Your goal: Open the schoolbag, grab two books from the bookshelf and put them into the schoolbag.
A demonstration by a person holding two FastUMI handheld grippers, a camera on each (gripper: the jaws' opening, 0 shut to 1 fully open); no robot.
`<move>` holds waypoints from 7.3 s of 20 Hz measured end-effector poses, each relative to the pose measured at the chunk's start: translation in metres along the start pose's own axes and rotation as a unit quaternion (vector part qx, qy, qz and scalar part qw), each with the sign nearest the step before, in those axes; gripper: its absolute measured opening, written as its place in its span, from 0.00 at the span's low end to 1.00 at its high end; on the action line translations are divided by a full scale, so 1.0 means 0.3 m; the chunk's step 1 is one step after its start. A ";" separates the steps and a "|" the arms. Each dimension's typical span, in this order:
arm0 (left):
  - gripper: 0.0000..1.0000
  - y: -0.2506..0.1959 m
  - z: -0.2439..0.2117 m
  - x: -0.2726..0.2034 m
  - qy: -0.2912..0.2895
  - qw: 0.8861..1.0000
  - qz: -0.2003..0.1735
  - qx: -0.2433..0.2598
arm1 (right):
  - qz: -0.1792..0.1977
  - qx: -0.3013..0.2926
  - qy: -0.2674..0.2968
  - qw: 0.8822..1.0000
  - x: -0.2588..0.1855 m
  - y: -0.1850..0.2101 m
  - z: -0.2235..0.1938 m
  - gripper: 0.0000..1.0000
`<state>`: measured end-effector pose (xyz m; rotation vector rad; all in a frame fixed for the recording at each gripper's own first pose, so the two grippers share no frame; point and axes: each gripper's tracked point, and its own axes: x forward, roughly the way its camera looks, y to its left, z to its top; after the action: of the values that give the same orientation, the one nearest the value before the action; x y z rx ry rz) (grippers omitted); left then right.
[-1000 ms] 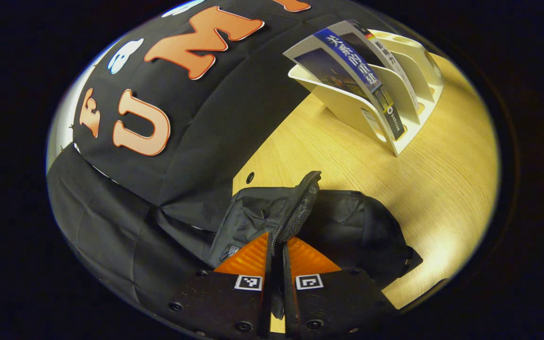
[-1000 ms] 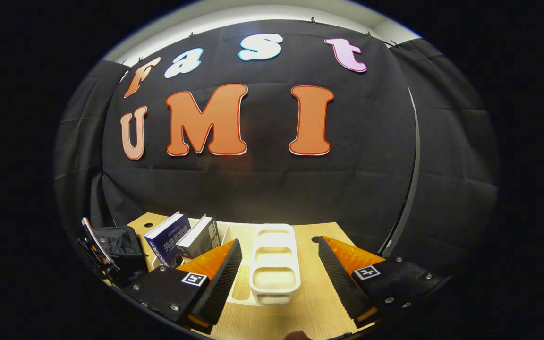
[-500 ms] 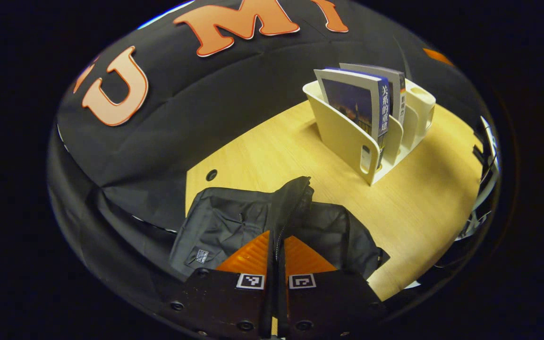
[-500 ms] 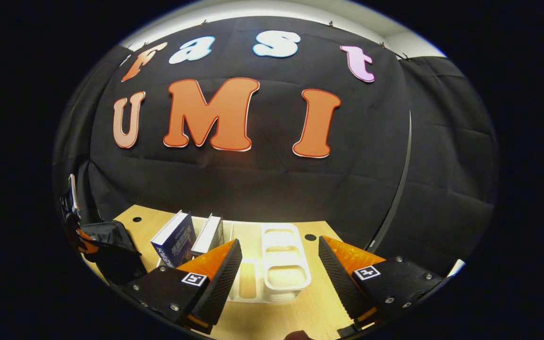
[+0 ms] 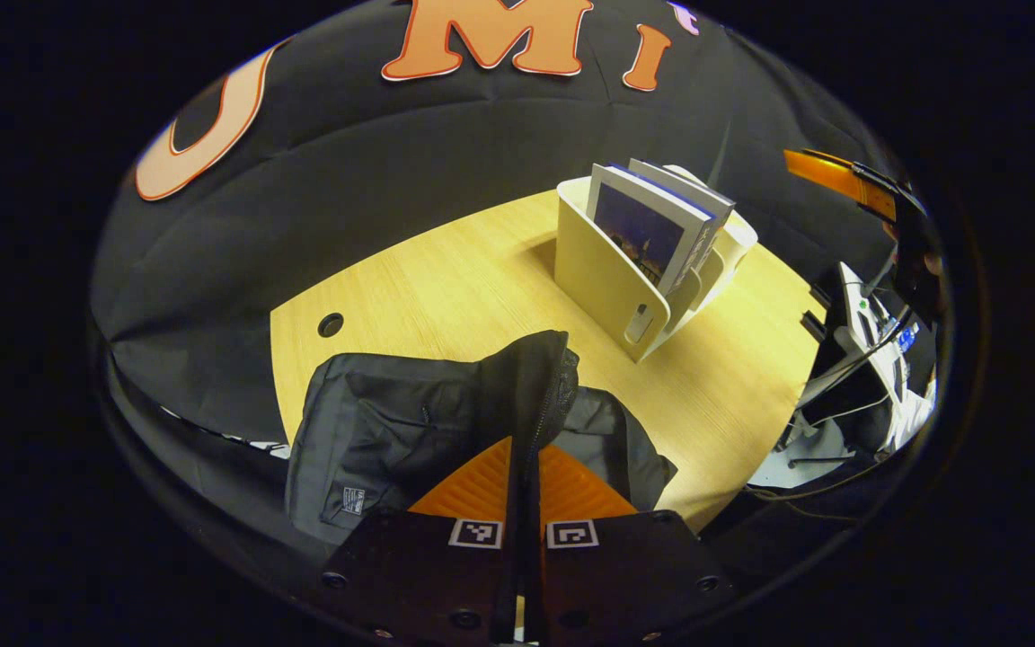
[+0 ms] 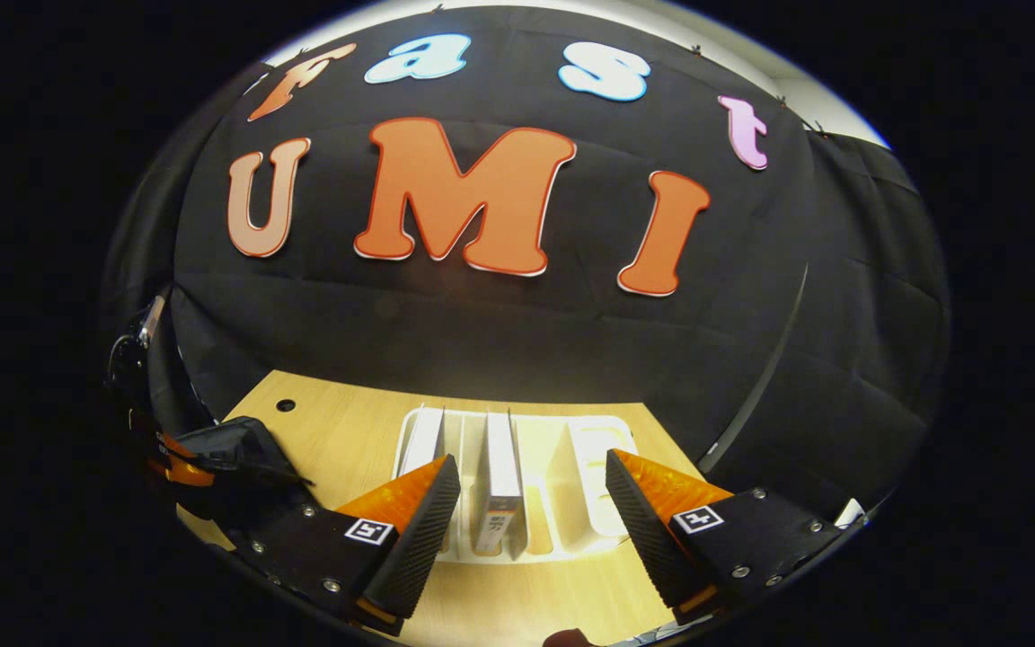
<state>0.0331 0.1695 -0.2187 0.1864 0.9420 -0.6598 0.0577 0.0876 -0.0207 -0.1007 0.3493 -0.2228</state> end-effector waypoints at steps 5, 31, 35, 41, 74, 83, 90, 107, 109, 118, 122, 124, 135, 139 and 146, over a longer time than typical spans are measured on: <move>0.04 0.005 0.027 -0.027 -0.001 1.000 -0.014 0.014 | 0.033 -0.022 0.054 0.998 0.036 0.109 0.054 0.97; 0.04 0.018 0.028 -0.011 -0.004 0.998 0.025 -0.057 | 0.121 0.005 0.427 0.896 0.532 0.384 -0.262 0.34; 0.04 0.017 0.032 -0.008 -0.004 0.999 0.017 -0.048 | 0.128 0.055 0.402 0.905 0.457 0.314 -0.145 0.32; 0.04 0.017 0.035 -0.011 -0.006 0.999 0.006 -0.032 | 0.122 0.099 0.337 0.928 0.251 0.156 0.038 0.31; 0.04 -0.075 0.155 -0.099 -0.063 0.994 -0.069 -0.055 | 0.318 0.421 0.315 0.789 0.026 1.121 -0.576 0.39; 0.04 -0.043 0.154 -0.066 -0.065 0.995 -0.044 -0.070 | 0.317 0.251 0.418 0.813 -0.118 1.056 -0.753 0.94; 0.04 -0.063 0.128 -0.038 -0.065 0.994 -0.027 -0.089 | 0.287 0.176 0.386 0.859 -0.121 0.681 -0.600 0.98; 0.04 -0.114 0.076 0.103 -0.035 0.977 0.043 -0.205 | 0.219 0.065 0.363 0.903 0.349 0.114 -0.225 0.98; 0.04 -0.118 0.078 0.105 -0.030 0.975 0.057 -0.212 | 0.227 0.071 0.379 0.894 0.428 0.134 -0.240 0.98; 0.04 -0.121 0.075 0.100 -0.009 0.966 0.097 -0.239 | 0.207 0.057 0.439 0.872 0.624 0.162 -0.381 0.72; 0.04 -0.120 0.086 0.086 -0.011 0.967 0.102 -0.232 | 0.168 0.050 0.433 0.884 0.651 0.082 -0.381 0.42; 0.04 -0.120 0.086 0.085 -0.014 0.969 0.097 -0.228 | 0.160 0.049 0.428 0.888 0.622 0.059 -0.366 0.27; 0.04 -0.092 0.073 0.027 -0.038 0.985 0.045 -0.162 | 0.118 0.094 0.351 0.924 0.274 -0.019 -0.144 0.34; 0.04 -0.071 0.058 0.006 -0.048 0.991 0.022 -0.127 | 0.095 0.105 0.322 0.936 0.114 -0.006 -0.085 0.34; 0.04 -0.042 0.067 -0.019 -0.060 0.994 -0.014 -0.087 | 0.100 0.197 0.298 0.929 -0.141 0.105 -0.094 0.34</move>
<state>0.0372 0.1535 -0.2006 -0.0210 0.8818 -0.6056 0.0153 0.1266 -0.0376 0.4103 0.9078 -0.1127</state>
